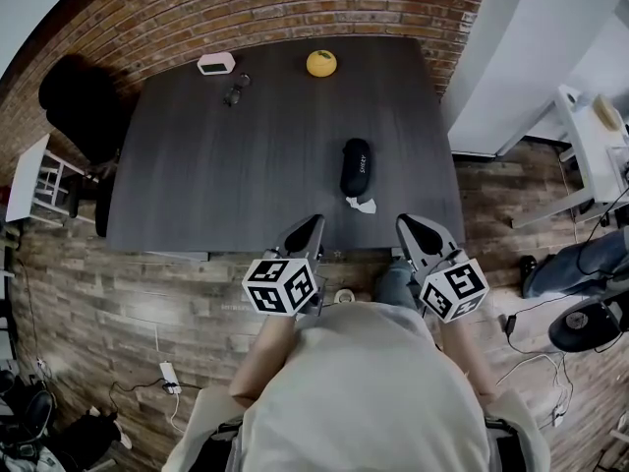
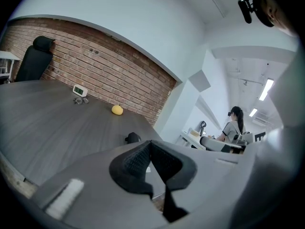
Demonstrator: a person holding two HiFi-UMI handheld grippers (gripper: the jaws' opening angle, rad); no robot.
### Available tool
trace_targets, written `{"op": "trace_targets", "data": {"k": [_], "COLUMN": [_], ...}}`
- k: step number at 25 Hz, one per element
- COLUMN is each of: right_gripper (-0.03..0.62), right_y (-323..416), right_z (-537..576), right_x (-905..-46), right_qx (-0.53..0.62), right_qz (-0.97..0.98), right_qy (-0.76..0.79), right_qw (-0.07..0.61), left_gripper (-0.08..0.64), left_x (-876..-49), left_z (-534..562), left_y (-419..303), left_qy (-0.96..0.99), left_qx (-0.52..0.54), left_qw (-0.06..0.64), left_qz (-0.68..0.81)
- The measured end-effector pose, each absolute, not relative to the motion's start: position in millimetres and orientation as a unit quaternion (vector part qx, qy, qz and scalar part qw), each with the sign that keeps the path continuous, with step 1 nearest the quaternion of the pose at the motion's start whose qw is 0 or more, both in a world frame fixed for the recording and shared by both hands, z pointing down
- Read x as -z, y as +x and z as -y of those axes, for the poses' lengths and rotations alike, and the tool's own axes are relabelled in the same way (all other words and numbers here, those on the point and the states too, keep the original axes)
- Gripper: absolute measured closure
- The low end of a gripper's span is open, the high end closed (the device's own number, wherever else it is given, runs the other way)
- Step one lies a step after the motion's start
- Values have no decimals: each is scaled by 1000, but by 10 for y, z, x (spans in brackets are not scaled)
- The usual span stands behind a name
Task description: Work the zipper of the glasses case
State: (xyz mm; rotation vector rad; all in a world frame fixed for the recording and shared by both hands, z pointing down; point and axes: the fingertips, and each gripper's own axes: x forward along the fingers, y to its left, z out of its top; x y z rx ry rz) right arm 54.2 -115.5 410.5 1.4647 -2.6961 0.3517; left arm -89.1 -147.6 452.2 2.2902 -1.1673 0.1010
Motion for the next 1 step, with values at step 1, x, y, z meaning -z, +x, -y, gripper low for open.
{"op": "trace_targets", "data": {"k": [1], "right_gripper": [589], "right_y": [543], "right_z": [1171], "right_x": [-4104], "right_qx": [-114], "right_qz": [873], "right_qy": [474], "right_qw": [27], "left_gripper": [549], "left_x": [-4517], "left_z": [1494], "left_y": [-883], "left_qy": [855], "left_qx": [-37], "left_qw": [281], "left_qz": [435]}}
